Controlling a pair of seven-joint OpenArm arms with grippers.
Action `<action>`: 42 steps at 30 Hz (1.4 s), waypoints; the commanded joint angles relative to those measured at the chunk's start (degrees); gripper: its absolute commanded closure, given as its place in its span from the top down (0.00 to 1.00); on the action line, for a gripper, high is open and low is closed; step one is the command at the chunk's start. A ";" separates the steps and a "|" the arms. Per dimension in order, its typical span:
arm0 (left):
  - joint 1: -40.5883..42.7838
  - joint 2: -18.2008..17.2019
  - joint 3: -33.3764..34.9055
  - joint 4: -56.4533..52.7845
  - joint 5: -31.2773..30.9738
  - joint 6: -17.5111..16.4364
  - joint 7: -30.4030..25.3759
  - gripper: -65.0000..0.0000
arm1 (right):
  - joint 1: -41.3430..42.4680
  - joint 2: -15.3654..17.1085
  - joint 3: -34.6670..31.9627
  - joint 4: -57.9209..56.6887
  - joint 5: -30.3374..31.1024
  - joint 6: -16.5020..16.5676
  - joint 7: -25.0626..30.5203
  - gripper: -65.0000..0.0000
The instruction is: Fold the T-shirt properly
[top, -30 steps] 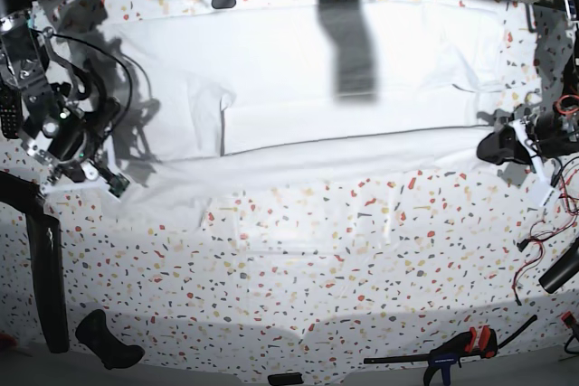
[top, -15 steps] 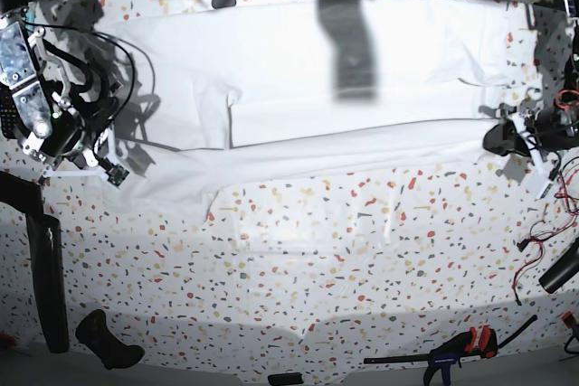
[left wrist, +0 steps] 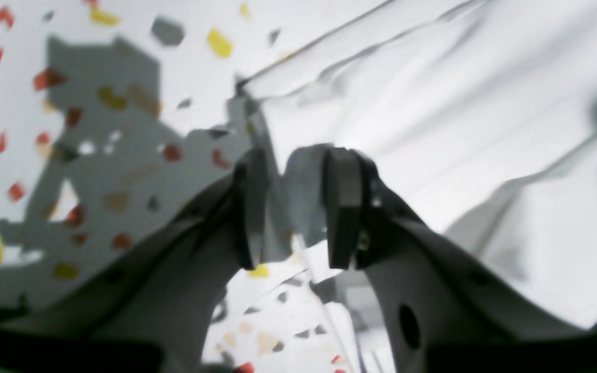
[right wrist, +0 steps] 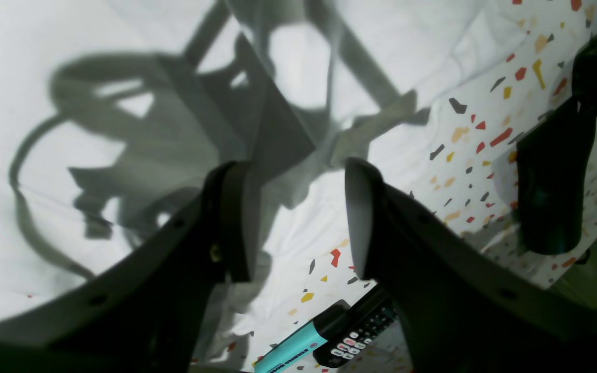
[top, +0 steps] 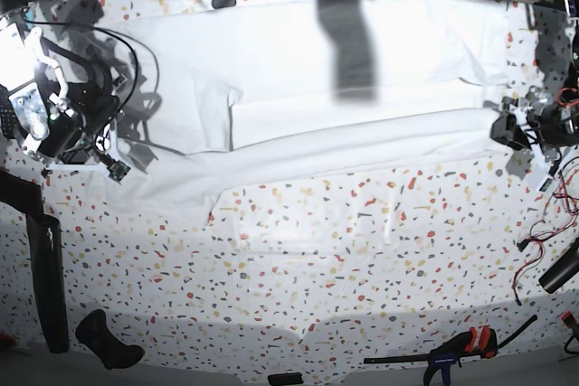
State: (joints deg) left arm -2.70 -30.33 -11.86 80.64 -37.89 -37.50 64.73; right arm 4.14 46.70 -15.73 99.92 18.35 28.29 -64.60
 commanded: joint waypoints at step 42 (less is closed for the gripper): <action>13.00 11.43 -0.44 32.39 -1.66 10.88 -9.18 0.29 | 19.39 -18.91 18.32 -17.49 -4.22 -12.55 14.45 0.31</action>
State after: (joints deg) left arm 10.92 -18.11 -11.94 112.07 -38.74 -26.44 56.95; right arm 22.13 26.87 2.37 81.03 14.26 15.84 -51.27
